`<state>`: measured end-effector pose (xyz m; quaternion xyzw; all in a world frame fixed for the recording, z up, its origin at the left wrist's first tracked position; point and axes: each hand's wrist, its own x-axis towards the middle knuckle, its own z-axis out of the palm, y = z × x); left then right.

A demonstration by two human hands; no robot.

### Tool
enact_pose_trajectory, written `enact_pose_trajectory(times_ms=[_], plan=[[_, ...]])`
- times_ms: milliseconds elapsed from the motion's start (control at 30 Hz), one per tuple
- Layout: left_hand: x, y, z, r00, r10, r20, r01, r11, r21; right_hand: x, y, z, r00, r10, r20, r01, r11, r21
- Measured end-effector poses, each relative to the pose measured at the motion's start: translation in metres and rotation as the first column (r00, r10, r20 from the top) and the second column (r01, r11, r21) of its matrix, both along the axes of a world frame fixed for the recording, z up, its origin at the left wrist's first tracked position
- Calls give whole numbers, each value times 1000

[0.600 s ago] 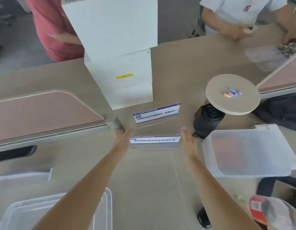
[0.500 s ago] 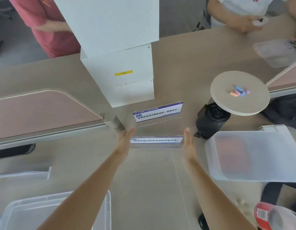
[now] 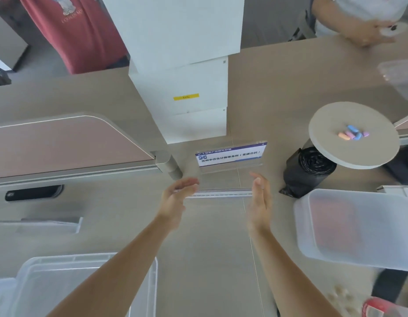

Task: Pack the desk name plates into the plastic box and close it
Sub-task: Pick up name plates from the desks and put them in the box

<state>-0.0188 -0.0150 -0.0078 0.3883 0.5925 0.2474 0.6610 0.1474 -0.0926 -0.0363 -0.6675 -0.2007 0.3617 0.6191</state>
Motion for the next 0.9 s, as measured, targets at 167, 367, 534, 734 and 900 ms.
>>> enact_pose_trajectory(times_ms=[167, 367, 534, 734, 900], plan=[[-29, -21, 36, 1000, -27, 11, 27, 997, 67, -16, -10, 31, 995, 67, -73, -67, 998, -2], [-74, -41, 83, 999, 4, 41, -10, 990, 144, -52, -20, 91, 969, 106, -224, -90, 993, 83], [-136, -66, 117, 997, 46, 57, -55, 986, 157, -110, -33, 129, 958, 156, -239, -130, 984, 121], [-230, -103, 153, 965, 186, 187, -224, 952, 208, -200, -57, 169, 939, 295, -174, -273, 952, 140], [-321, -142, 182, 954, 207, 215, -258, 934, 245, -279, -87, 195, 894, 410, -181, -398, 912, 102]])
